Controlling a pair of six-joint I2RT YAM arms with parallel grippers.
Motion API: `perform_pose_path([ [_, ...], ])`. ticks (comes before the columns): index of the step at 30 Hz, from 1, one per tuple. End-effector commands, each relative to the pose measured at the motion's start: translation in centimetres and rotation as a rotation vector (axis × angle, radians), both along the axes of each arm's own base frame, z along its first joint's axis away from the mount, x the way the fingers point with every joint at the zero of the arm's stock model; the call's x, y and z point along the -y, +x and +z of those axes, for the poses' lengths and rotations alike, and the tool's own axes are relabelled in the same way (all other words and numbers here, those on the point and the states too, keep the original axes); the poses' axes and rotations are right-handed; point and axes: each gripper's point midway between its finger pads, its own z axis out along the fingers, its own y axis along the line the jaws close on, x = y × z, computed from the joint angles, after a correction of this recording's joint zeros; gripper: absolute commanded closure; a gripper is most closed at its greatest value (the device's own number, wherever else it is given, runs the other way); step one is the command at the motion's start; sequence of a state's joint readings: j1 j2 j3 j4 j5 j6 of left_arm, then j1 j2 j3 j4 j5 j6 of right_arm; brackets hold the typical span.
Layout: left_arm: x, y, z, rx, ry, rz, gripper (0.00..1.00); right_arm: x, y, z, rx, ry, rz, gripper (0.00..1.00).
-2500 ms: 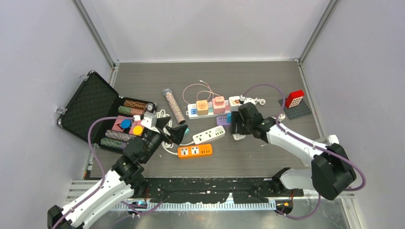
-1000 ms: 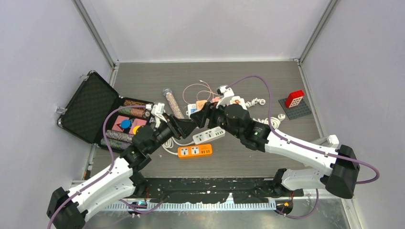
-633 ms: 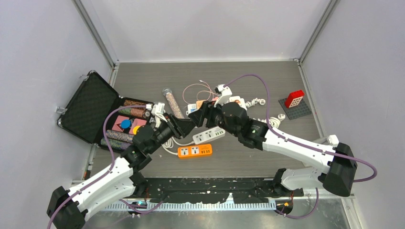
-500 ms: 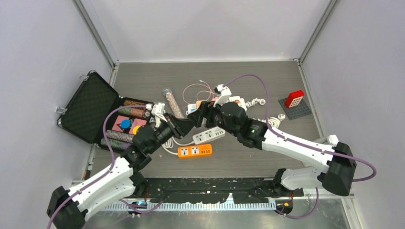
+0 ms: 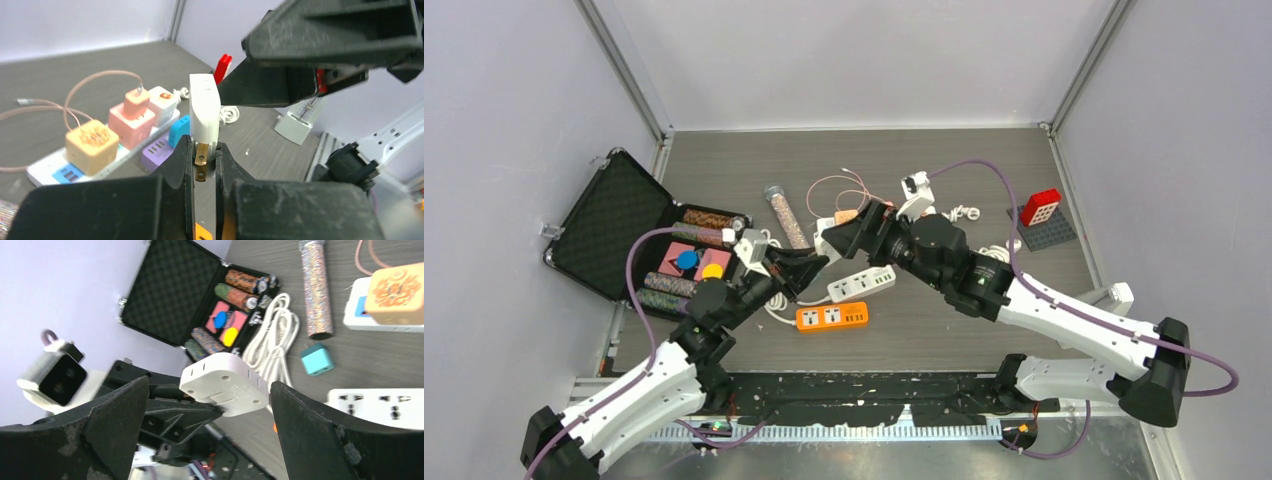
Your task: Insert the plug
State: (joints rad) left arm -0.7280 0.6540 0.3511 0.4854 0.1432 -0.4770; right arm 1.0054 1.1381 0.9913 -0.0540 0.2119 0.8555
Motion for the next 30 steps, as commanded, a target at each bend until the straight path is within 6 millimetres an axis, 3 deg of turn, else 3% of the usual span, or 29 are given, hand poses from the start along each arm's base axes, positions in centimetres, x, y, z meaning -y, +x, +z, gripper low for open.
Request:
perform_pose_path([
  [1,-0.8,-1.2,3.7,0.38,0.076,0.003,1.0,0.4,-1.2,3.6,-0.11,0.206,-0.007,0.05],
  [6,-1.5,-1.9,4.5,0.554,0.131,0.027,1.0,-0.2,-1.7,3.8,-0.178,0.275,0.051,0.05],
  [13,-1.9,-2.6,5.6,0.729,0.178,0.046,1.0,-2.6,-3.2,3.4,-0.25,0.331,0.193,0.05],
  [17,-1.9,-3.2,5.5,0.774,0.188,0.031,1.0,-3.2,-3.3,3.2,-0.27,0.378,0.215,0.05],
  [26,-2.7,-4.3,5.4,0.809,0.162,0.04,1.0,-3.7,-4.0,4.9,-0.226,0.477,0.305,0.01],
  [30,-2.8,-4.7,5.7,0.818,0.148,0.032,1.0,-3.7,-4.4,5.7,-0.2,0.506,0.347,0.08],
])
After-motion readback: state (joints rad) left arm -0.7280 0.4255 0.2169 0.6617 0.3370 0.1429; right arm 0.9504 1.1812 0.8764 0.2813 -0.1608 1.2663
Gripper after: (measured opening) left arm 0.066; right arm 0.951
